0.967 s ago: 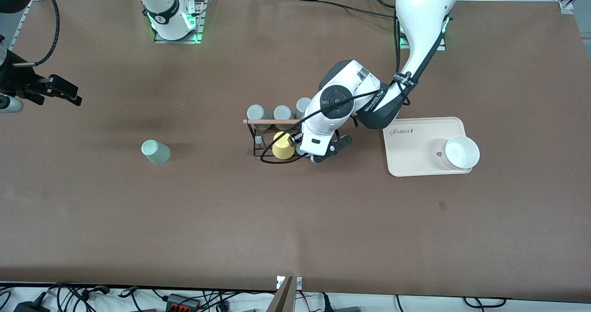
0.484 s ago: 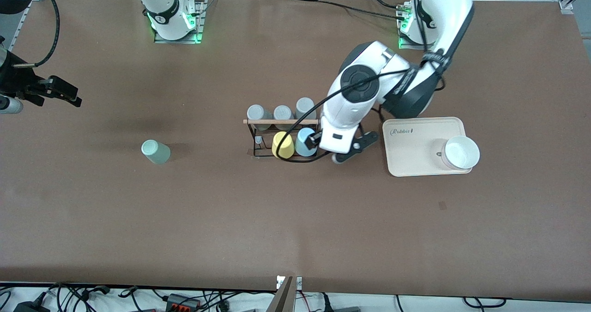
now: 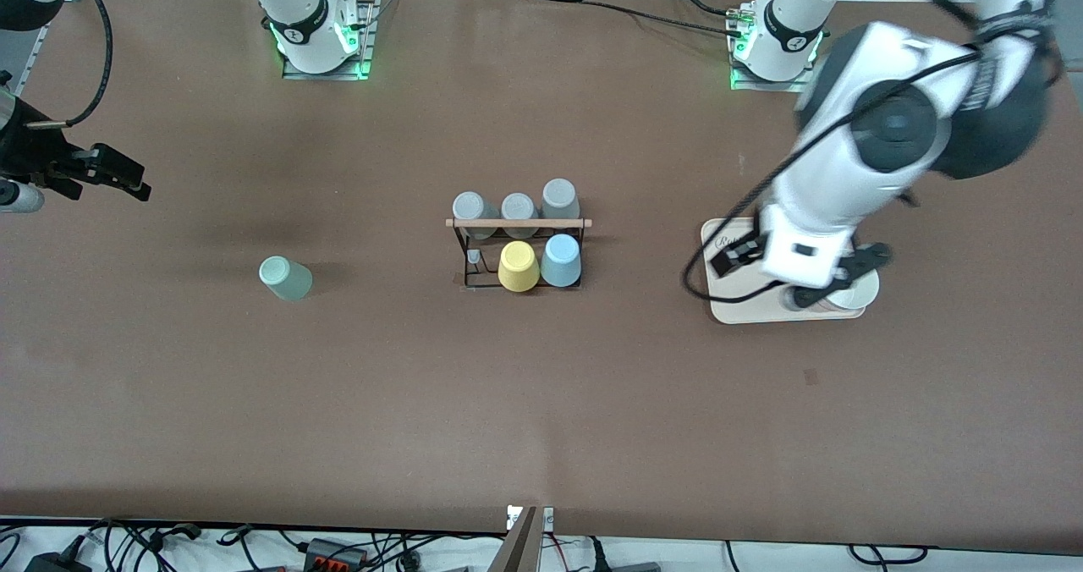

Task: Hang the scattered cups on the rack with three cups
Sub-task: 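Open the left gripper and withdraw it while the right gripper moves out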

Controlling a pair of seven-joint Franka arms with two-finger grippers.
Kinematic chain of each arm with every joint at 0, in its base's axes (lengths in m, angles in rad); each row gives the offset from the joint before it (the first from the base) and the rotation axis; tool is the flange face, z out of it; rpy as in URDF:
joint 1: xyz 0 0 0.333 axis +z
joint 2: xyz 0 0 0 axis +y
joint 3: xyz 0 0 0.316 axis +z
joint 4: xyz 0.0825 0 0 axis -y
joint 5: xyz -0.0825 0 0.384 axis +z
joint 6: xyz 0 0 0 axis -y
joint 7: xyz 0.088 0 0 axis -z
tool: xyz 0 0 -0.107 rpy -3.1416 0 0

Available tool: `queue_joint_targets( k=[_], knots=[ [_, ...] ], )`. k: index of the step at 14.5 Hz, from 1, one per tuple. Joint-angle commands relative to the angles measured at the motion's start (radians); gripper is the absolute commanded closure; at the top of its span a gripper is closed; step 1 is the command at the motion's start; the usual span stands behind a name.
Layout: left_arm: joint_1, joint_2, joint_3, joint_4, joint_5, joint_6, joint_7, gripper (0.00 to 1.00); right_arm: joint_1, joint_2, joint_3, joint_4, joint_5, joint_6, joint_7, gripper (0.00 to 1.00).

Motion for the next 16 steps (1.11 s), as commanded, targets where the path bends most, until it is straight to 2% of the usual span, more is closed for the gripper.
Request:
queue_joint_targets(
  k=[1,5,10,16],
  knots=[
    [0.118,-0.084,-0.012,-0.039,-0.036,-0.033,0.224,0.0,-0.001,0.005,0.009,0.007,-0.013,0.002,-0.012,0.0],
    [0.256,-0.144,-0.01,-0.053,-0.082,-0.067,0.489,0.0,-0.001,0.017,0.011,0.007,-0.014,0.004,-0.012,0.0],
    [0.354,-0.181,-0.009,-0.054,-0.105,-0.089,0.741,0.0,-0.001,0.103,0.009,0.007,-0.014,-0.007,-0.013,0.0],
    [0.39,-0.201,-0.004,-0.053,-0.09,-0.096,0.81,0.0,0.029,0.115,0.009,-0.048,-0.016,0.021,0.004,0.0]
  ],
)
